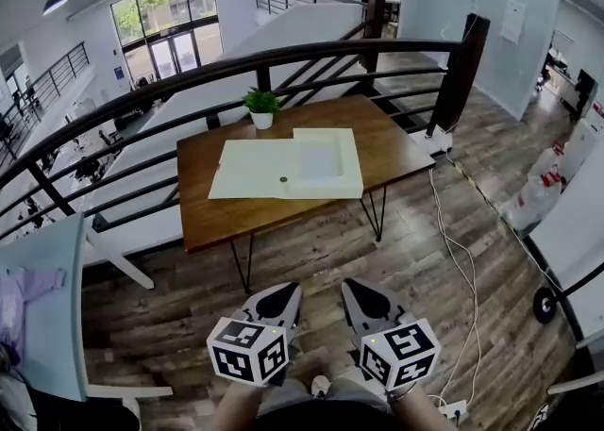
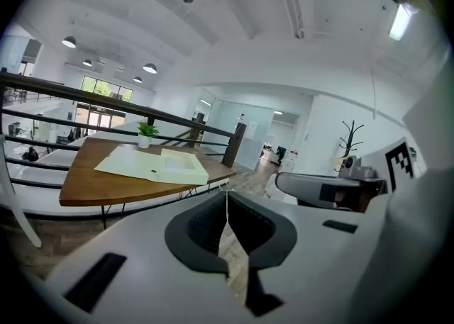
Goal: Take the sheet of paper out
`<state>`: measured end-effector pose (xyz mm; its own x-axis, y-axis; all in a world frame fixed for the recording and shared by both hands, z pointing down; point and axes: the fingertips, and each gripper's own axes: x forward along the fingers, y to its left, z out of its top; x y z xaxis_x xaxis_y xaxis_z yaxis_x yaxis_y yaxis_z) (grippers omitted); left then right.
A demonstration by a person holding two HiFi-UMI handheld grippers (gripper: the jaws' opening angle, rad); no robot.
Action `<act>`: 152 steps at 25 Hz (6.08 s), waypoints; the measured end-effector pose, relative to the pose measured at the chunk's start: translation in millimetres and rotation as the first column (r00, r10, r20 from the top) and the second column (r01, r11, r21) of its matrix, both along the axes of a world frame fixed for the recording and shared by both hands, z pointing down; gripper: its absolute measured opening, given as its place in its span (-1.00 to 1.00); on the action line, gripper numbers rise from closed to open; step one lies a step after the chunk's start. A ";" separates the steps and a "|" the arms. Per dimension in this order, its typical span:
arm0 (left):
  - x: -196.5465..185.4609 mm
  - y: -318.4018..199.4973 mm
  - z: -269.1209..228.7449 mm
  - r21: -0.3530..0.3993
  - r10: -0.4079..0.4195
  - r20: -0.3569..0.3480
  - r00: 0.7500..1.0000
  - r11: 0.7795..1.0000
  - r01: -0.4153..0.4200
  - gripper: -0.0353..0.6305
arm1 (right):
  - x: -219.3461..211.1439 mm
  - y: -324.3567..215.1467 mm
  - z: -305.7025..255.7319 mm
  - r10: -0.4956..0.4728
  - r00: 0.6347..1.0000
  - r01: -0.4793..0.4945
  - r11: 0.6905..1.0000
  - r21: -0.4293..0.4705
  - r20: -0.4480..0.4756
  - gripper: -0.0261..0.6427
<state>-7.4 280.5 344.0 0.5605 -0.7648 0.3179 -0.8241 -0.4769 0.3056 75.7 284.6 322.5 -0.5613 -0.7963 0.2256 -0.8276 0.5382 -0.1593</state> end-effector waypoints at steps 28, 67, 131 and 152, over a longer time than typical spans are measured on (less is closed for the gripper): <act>21.6 -73.6 22.8 -0.035 0.049 -0.117 0.992 0.998 -0.053 -0.83 | 15.8 -69.8 38.7 -0.038 0.990 0.055 0.991 -0.123 0.133 -0.84; -46.7 -368.8 45.6 -0.163 0.129 -0.098 0.987 0.976 -0.144 -0.83 | -49.4 -361.2 52.2 0.048 0.996 -0.033 0.981 -0.193 0.075 -0.84; -6.5 -525.2 219.7 -0.576 0.215 0.217 0.952 0.816 -0.053 -0.78 | 3.3 -539.5 131.5 -0.102 0.994 0.104 0.913 -0.394 0.026 -0.84; -56.0 -515.8 190.6 -0.511 0.018 0.114 0.993 0.858 0.043 -0.82 | -43.9 -519.9 122.9 -0.214 0.977 0.196 0.907 -0.372 -0.009 -0.84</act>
